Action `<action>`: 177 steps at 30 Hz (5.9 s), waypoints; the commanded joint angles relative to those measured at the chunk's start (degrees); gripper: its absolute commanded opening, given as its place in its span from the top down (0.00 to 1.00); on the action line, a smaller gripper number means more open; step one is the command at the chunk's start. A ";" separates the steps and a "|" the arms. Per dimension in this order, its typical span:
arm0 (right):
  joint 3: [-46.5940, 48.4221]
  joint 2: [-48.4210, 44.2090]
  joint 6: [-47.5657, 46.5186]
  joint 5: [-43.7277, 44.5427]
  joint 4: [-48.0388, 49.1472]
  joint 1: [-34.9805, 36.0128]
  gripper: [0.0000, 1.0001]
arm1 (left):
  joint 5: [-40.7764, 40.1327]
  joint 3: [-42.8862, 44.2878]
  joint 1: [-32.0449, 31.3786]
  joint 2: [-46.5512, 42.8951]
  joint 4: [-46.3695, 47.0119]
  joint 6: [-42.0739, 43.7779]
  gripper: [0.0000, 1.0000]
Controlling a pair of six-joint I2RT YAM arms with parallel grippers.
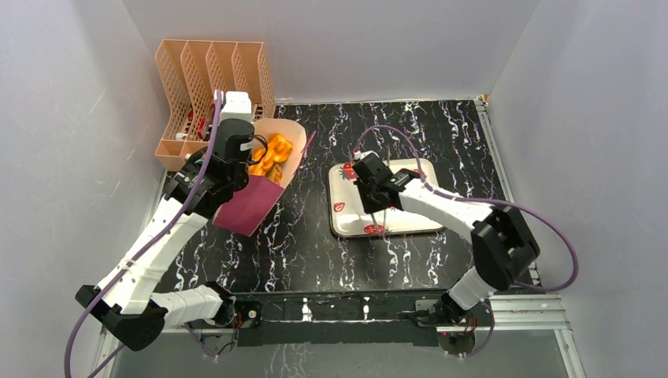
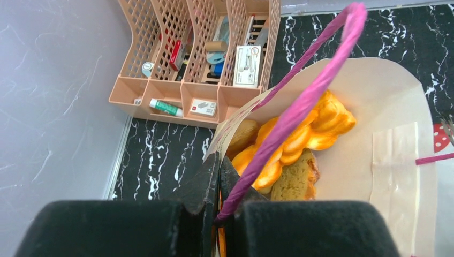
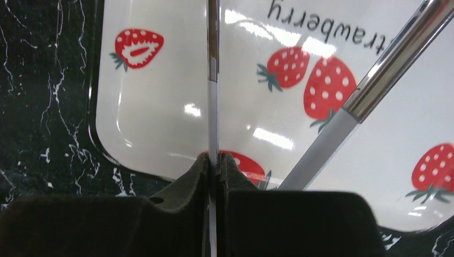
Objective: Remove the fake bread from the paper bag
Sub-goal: Place the clamp in the container, then pick up the clamp from the container, then adjust the paper bag at the center of the board.
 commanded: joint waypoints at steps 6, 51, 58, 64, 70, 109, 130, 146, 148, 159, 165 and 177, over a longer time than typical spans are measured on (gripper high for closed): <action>13.59 15.03 -13.90 4.45 8.30 0.34 1.00 | -2.48 -0.35 -0.33 -4.29 -3.57 -3.22 1.00; -0.61 2.44 -6.60 16.65 33.08 0.46 0.03 | 2.34 -4.93 -0.33 -7.88 -9.27 -4.65 1.00; -4.24 2.82 -6.96 16.25 33.94 0.46 0.03 | 4.59 -8.74 -0.32 -8.79 -7.36 -4.15 1.00; -5.29 6.12 -7.38 16.11 36.52 0.48 0.02 | 6.55 -11.22 -0.37 -9.90 -7.13 -5.67 1.00; -3.98 10.66 -8.63 15.53 38.97 -0.06 0.03 | 10.64 -13.16 -0.51 -10.37 -6.34 -6.19 1.00; -0.90 13.72 -5.39 9.60 39.53 -3.76 0.74 | 19.02 -15.60 -4.90 -5.33 0.75 -2.53 1.00; 0.50 -4.21 -5.39 18.76 20.71 -3.70 0.74 | 11.68 -17.98 -16.05 -1.13 8.21 -12.21 1.00; 6.60 -15.56 4.86 24.08 6.91 -3.67 0.74 | 7.26 -23.77 -23.54 0.71 12.24 -25.14 1.00; 7.78 -16.42 4.99 23.47 4.96 -3.66 0.74 | 6.00 -23.68 -25.20 0.76 12.58 -26.41 1.00; 10.81 -21.14 6.43 14.65 -4.32 -3.21 0.79 | -3.52 -23.82 -31.52 2.01 11.25 -33.85 1.00; 8.73 -24.22 7.52 9.79 -8.23 -2.23 0.79 | -9.78 -23.44 -32.32 3.74 6.92 -40.68 1.00; 3.85 -28.54 8.55 2.15 -11.54 0.91 0.80 | -13.50 -23.12 -32.36 3.63 4.90 -44.75 1.00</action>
